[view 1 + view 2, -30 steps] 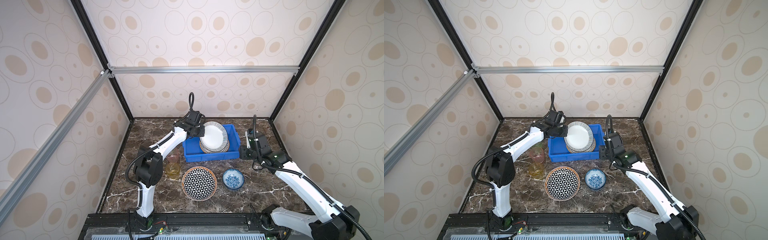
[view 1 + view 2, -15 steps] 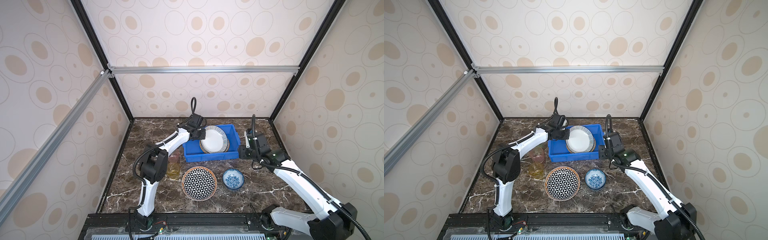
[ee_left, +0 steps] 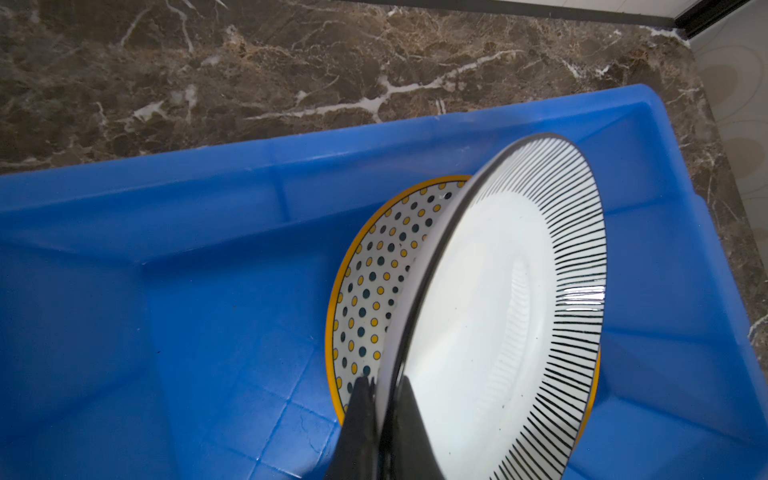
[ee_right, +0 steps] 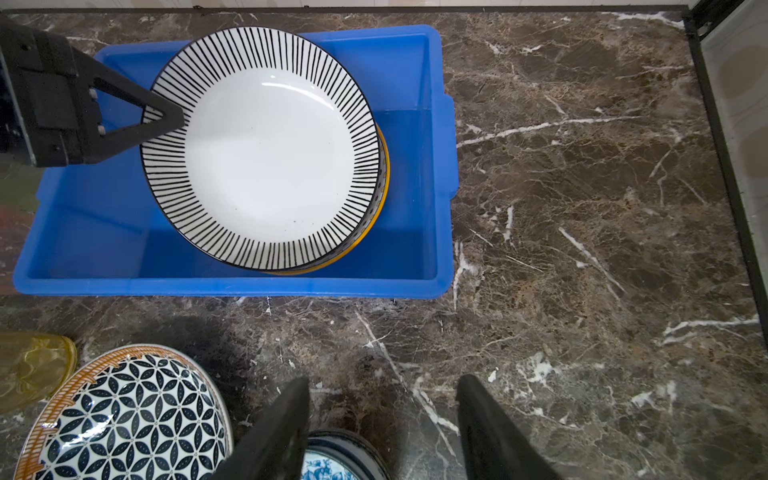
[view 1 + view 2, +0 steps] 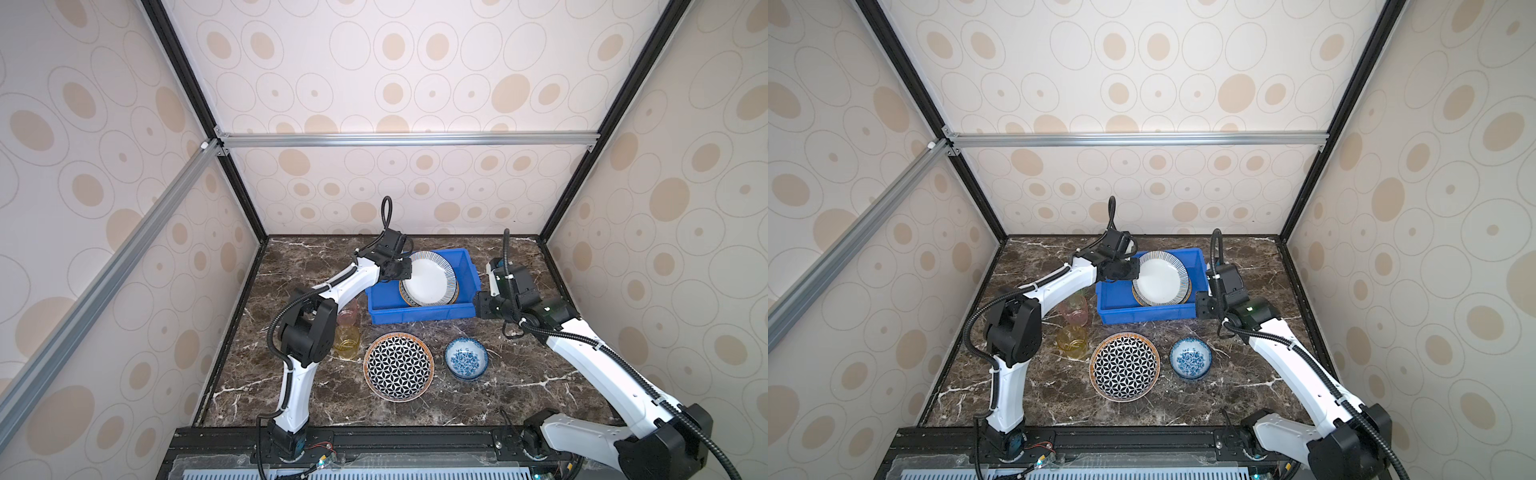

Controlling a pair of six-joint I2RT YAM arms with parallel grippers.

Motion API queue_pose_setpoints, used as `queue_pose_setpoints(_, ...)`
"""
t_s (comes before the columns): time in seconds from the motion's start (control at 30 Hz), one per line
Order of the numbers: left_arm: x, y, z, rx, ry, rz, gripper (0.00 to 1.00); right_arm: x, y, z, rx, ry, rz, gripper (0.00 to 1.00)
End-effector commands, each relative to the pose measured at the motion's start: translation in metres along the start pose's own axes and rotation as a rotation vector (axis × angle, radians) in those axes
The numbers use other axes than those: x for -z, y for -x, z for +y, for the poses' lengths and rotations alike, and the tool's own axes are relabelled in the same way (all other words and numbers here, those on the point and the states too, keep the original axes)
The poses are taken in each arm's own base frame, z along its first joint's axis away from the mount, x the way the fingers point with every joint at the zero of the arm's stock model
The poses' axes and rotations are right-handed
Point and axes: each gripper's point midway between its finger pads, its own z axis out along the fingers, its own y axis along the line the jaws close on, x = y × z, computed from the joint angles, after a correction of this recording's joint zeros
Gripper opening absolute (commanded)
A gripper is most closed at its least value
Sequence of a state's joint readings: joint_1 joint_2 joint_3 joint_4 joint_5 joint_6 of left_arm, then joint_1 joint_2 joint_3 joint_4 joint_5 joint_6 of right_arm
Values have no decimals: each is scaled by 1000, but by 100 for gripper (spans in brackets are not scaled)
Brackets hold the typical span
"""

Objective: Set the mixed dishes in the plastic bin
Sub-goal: 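Lower the striped plate into the bin against the dotted plate with the left gripper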

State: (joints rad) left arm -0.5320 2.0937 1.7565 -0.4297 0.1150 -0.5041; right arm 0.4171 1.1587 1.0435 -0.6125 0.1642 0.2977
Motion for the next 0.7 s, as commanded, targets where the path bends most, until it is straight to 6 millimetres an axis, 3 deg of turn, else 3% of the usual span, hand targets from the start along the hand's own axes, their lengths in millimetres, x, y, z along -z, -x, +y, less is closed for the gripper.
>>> queue_pose_setpoints(0.0, 9, 31, -16, 34, -80, -101, 0, 3, 7, 1, -20, 10, -13, 60)
queue_pose_setpoints(0.67, -12, 10, -6, 61, -51, -34, 0, -1, 5, 2, -14, 18, -4, 60)
